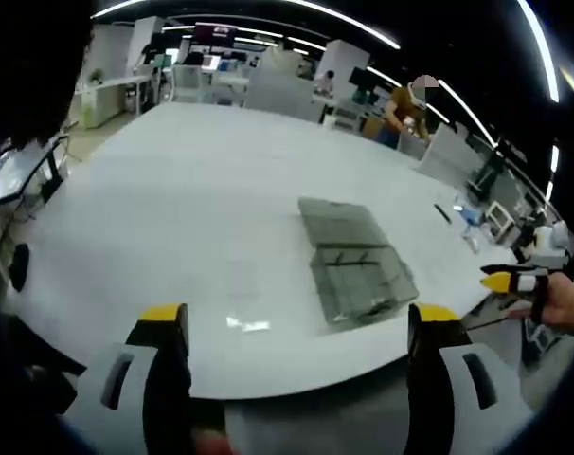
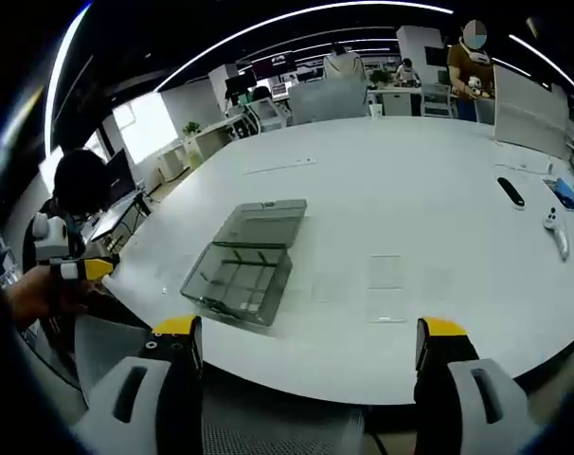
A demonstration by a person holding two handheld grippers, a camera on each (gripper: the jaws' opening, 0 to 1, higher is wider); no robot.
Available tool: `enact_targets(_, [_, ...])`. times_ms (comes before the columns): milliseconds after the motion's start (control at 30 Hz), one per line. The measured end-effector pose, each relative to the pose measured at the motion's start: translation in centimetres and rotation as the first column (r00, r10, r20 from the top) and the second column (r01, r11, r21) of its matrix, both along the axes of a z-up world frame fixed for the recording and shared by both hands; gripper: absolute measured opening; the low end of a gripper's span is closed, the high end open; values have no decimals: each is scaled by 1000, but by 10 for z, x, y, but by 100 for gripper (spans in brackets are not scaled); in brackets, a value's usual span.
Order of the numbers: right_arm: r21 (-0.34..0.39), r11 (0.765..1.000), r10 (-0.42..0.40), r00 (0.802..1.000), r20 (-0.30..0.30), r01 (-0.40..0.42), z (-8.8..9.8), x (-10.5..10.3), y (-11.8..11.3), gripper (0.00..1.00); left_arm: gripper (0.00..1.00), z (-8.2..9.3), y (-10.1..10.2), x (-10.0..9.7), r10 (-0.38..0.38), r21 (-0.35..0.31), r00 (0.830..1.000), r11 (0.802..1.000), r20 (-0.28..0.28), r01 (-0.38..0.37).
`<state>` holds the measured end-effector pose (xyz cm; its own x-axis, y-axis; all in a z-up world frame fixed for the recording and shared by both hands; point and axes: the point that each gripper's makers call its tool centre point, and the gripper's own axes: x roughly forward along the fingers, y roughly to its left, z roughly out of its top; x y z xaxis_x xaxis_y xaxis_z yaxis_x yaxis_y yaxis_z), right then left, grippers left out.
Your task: Insert the divider into the dual guide fixture by aligning both edges with the guide slots and pushing it downward to the bottom, including one-sided entry, uneven engagement, binding, and posture correction.
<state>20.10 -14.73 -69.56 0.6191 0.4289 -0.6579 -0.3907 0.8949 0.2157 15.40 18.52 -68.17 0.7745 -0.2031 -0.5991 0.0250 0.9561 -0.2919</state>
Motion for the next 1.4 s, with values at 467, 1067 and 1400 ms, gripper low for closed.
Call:
enact_targets(467, [3, 1000, -4, 1000, -3, 4, 0, -1, 0, 92, 94, -2, 0, -1, -6, -3, 1000, 1000, -8, 6])
enact_targets(1067, [5, 1000, -6, 1000, -6, 6, -1, 0, 0, 91, 93, -1, 0, -1, -6, -12, 1000, 1000, -6, 6])
enact_targets(1400, [9, 1000, -7, 1000, -8, 7, 0, 0, 0, 91, 93, -2, 0, -1, -8, -13, 1000, 1000, -7, 8])
